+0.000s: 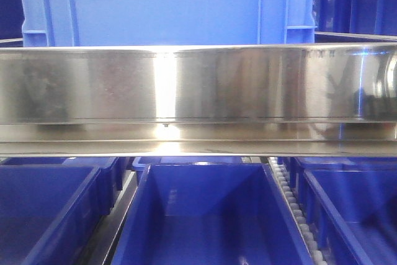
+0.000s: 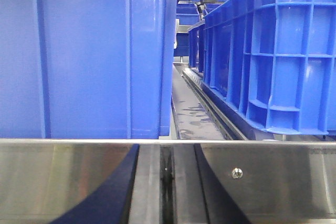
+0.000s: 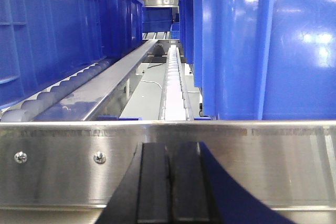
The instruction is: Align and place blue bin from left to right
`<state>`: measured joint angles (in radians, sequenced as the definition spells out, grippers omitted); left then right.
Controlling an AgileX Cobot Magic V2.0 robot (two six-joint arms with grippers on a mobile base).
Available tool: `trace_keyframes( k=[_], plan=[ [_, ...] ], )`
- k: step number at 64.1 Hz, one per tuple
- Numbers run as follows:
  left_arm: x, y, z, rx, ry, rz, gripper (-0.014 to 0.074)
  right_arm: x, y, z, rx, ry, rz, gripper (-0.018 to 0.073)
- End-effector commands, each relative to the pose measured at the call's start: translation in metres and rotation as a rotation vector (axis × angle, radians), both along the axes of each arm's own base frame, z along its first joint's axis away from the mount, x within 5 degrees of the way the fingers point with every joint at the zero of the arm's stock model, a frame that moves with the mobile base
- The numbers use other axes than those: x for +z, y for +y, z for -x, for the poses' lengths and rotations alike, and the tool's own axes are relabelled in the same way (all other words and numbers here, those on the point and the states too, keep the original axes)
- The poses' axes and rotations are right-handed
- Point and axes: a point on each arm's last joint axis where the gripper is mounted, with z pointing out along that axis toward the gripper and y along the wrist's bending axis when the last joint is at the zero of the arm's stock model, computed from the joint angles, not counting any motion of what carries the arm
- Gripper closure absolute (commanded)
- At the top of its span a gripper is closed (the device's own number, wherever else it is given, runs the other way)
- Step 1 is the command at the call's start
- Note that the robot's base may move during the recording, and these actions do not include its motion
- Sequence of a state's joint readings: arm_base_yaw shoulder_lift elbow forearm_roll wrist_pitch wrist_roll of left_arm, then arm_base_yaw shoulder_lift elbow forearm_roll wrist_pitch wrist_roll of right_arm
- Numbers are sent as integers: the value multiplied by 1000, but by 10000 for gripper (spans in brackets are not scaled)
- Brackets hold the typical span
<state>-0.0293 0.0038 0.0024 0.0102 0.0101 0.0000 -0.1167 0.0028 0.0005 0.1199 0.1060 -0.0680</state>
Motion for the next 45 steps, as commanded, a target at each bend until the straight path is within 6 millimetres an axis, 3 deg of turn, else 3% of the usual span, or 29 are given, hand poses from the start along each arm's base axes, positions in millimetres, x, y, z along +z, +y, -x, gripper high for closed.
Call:
trace_keyframes(
  k=[1, 45],
  plan=[
    [3, 0, 1, 0, -27, 4, 602, 2, 0, 0, -3, -26, 7, 640],
    [7, 0, 1, 0, -73, 5, 602, 3, 0, 0, -4, -35, 8, 640]
  ],
)
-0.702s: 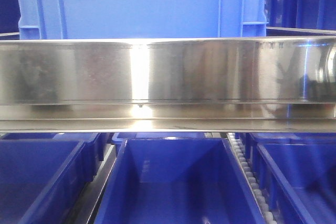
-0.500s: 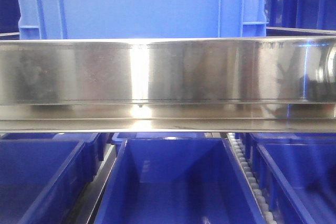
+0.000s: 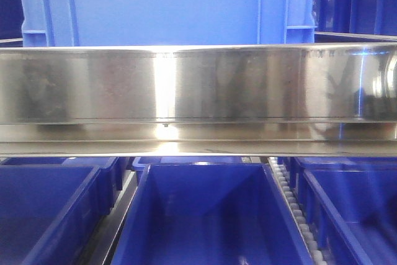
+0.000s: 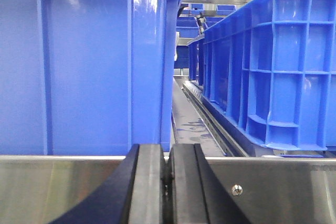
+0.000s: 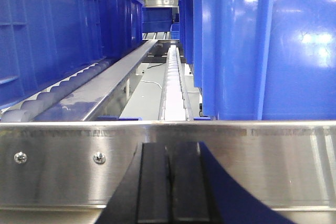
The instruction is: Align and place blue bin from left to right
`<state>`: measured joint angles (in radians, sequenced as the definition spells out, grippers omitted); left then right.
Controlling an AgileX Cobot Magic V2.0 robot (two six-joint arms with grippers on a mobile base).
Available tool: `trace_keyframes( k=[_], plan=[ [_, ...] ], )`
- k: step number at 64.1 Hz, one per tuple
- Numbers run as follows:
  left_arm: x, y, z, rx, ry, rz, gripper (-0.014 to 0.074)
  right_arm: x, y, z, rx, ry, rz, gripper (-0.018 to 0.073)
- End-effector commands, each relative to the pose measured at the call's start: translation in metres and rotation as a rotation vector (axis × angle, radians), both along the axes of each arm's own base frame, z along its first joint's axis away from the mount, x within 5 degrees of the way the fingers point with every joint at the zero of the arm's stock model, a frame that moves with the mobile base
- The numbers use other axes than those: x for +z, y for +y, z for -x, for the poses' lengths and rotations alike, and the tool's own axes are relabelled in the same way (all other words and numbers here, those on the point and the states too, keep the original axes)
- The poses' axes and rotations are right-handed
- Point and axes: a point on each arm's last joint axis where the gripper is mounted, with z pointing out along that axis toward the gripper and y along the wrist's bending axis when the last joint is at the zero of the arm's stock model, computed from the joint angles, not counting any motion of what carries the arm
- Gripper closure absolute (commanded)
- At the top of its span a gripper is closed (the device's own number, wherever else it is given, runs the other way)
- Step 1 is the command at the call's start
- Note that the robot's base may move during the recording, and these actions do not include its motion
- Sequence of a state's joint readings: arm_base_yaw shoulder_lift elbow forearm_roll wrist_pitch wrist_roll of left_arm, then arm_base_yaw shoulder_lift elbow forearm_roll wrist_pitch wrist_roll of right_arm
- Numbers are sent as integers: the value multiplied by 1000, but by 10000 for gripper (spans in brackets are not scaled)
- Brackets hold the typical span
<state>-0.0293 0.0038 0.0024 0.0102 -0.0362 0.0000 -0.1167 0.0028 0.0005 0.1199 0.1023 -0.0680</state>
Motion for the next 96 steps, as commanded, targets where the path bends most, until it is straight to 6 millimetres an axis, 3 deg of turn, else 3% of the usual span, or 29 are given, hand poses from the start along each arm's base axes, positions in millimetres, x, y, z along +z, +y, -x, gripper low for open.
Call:
trace_keyframes(
  k=[1, 24, 32, 41, 49, 62, 67, 76, 79, 85, 96],
  plan=[
    [3, 0, 1, 0, -27, 4, 602, 3, 0, 0, -4, -32, 7, 640],
    [2, 0, 1, 2, -21, 11, 602, 4, 0, 0, -6, -48, 9, 640],
    [3, 0, 1, 2, -25, 11, 602, 15, -2, 1, -19, -159, 21, 640],
    [47, 0, 11, 4, -117, 0, 602, 36, -1, 6, -18, -216, 25, 640],
    [99, 1, 32, 10, -199, -12, 548, 79, 2, 20, 0, -234, 29, 592],
    [162, 2, 42, -4, -163, -14, 274, 140, 6, 46, 10, -349, 46, 258],
    [185, 1, 36, -20, -168, -12, 181, 157, 7, 49, 9, -377, 49, 129],
    [208, -1, 19, -48, -145, -11, 34, 169, 6, 43, 11, -353, 47, -4],
    [214, -2, 10, -60, -123, -12, -7, 172, 6, 39, 11, -337, 45, 1],
    [224, -7, -6, -99, -60, -54, -6, 182, 5, 33, 10, -321, 58, 1],
    [249, -25, -32, -251, 24, -128, -5, 218, 4, 16, 19, -250, 64, 1]
  ],
)
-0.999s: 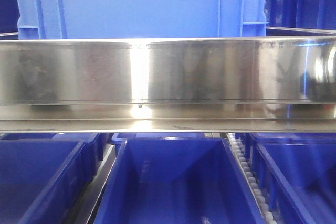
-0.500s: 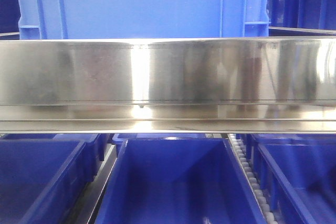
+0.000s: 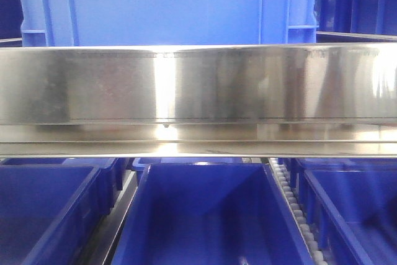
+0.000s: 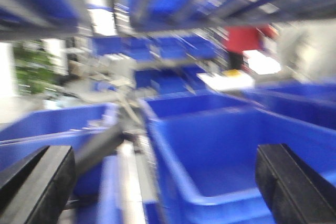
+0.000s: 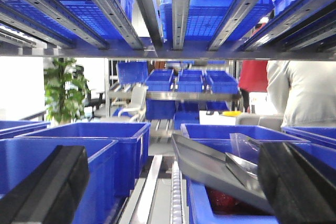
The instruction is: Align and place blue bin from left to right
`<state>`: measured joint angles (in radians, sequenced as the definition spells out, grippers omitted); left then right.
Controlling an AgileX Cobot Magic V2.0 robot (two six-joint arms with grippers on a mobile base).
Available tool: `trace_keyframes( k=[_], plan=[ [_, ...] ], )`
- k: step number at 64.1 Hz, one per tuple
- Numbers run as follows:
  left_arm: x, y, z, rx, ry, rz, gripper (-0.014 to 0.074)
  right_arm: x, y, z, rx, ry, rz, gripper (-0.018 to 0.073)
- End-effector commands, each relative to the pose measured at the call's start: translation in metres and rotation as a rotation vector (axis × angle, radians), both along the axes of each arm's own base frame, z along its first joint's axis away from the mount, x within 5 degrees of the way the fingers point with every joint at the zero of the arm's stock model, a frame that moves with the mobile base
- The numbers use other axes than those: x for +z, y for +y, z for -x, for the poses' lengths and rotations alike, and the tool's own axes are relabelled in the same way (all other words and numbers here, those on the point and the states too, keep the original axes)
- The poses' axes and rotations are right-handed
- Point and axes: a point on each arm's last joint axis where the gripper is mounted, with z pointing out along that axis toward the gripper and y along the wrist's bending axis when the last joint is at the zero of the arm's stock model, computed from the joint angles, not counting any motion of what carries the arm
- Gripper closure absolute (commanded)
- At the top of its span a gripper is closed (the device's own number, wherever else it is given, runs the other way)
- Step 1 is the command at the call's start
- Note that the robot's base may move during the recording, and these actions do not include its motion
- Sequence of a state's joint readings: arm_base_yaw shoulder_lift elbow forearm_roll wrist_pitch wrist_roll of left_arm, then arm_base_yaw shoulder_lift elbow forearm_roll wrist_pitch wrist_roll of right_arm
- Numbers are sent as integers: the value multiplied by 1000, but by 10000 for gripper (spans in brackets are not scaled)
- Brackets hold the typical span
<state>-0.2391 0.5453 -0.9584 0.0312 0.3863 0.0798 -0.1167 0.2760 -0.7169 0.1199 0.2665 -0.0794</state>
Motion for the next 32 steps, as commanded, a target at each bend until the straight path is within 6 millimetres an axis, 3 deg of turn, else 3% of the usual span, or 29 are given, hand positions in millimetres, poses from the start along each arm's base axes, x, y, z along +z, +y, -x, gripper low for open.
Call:
trace_keyframes(
  k=[1, 17, 32],
  plan=[
    [13, -11, -14, -76, 50, -40, -5, 21, -1, -12, 3, 46, 13, 1],
    [46, -51, -74, -188, 229, -68, -5, 74, 11, -70, 185, 249, 59, 1],
    [59, -77, -133, -165, 384, 4, -5, 100, 34, -138, 323, 454, 90, 1]
  ],
)
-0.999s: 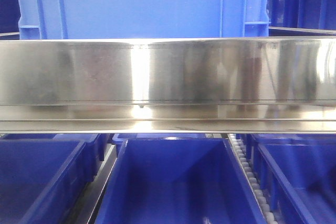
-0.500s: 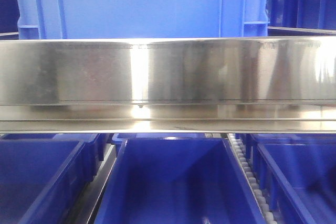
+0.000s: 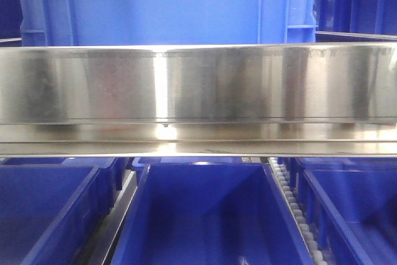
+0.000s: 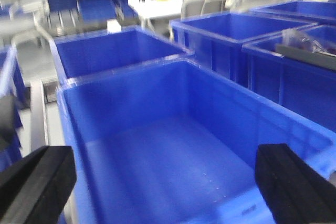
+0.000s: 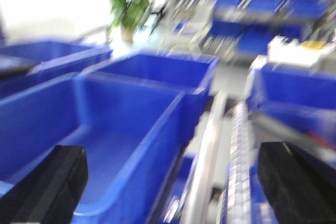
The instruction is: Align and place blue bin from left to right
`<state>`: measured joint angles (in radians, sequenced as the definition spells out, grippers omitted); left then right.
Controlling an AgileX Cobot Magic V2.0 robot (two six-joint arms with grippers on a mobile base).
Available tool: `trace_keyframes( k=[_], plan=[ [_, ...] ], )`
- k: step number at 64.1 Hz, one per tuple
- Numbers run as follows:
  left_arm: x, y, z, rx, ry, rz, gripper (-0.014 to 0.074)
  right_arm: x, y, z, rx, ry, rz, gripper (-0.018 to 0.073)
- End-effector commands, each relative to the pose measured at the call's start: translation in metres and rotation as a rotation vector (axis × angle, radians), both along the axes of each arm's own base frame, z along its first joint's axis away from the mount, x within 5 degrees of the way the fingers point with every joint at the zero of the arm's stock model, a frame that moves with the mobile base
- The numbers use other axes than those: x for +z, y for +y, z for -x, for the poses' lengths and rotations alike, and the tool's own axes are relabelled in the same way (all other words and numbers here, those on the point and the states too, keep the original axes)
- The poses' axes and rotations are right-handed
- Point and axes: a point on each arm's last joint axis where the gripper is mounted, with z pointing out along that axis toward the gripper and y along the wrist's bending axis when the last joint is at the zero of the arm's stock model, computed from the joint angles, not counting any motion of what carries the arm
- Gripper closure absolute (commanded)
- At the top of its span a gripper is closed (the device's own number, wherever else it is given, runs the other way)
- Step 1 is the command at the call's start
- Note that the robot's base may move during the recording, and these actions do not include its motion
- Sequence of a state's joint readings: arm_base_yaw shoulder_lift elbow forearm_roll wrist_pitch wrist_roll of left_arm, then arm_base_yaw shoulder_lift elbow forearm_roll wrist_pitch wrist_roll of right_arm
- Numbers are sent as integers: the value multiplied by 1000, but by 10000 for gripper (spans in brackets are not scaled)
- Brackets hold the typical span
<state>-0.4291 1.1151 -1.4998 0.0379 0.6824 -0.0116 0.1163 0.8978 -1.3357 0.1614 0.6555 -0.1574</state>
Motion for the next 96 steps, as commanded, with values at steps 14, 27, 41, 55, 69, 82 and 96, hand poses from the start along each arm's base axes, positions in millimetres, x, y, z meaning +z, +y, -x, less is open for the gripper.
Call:
trace_keyframes(
  k=[14, 27, 41, 55, 69, 82, 96],
  plan=[
    [-1, -18, -68, 168, 237, -69, 0, 22, 21, -81, 66, 230, 30, 1],
    [3, -27, -103, 270, 366, -117, 20, 32, 28, -128, 62, 350, 4, 1],
    [6, -21, -142, 319, 349, -22, 20, 10, 38, -182, 48, 491, -17, 1],
    [-27, -18, -178, 308, 463, 17, 20, -31, 48, -227, 40, 606, -20, 1],
    [-55, -23, -202, 326, 513, -48, 20, -53, 52, -247, 37, 649, -17, 1],
    [-74, -28, -216, 329, 552, -70, 20, -65, 56, -258, 41, 663, -15, 1],
    [-84, -22, -225, 347, 574, -80, 20, -73, 66, -267, 56, 647, -15, 1]
  ],
)
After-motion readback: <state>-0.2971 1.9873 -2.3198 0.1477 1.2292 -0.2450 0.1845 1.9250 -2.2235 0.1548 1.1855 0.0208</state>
